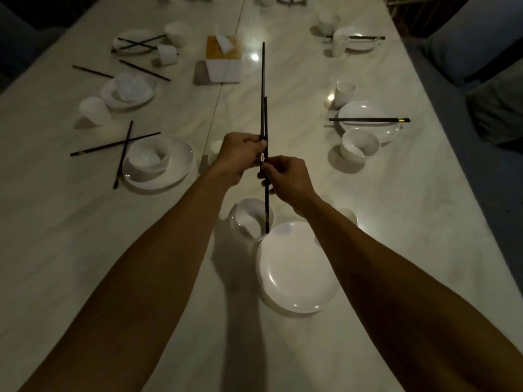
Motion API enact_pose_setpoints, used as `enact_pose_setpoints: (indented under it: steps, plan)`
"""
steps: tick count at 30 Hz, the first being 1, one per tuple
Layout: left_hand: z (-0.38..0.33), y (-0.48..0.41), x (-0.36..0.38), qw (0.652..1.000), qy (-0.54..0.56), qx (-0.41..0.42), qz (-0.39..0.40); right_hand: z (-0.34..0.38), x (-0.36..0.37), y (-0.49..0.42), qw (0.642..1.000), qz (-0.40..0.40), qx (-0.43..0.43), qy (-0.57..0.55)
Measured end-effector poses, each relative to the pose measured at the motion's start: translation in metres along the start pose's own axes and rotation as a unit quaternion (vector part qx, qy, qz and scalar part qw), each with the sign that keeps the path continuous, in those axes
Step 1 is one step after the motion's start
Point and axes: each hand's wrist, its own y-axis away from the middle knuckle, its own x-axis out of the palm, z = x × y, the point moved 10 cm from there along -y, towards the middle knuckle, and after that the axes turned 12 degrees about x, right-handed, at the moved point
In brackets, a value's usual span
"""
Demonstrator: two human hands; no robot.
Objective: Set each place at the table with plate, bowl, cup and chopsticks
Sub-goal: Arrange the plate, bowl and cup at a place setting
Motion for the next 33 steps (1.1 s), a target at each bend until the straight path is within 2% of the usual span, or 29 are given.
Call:
enact_pose_setpoints:
  steps: [2,5,9,16,24,33]
  plan:
    - [0.010,0.010,0.004,0.999,0.025,-0.020,-0.006,-0.008,-0.015,0.006,1.000,-0.023,0.006,0.007]
    - [0.029,0.037,0.015,0.999,0.006,-0.053,0.007,-0.026,-0.038,0.015,0.998,-0.050,0.029,-0.025]
    - [0.061,0.084,0.045,0.993,0.014,-0.101,0.064,-0.064,-0.062,0.026,0.992,-0.045,0.095,-0.077]
    - [0.131,0.160,0.076,0.977,-0.044,-0.144,0.150,-0.140,-0.076,0.052,0.984,-0.026,0.176,-0.030]
    - [0.176,0.205,0.069,0.969,-0.098,-0.180,0.140,-0.178,-0.052,0.064,0.984,-0.001,0.172,0.046]
    - [0.175,0.203,0.070,0.963,-0.154,-0.171,0.141,-0.194,-0.055,0.058,0.985,-0.045,0.149,0.077]
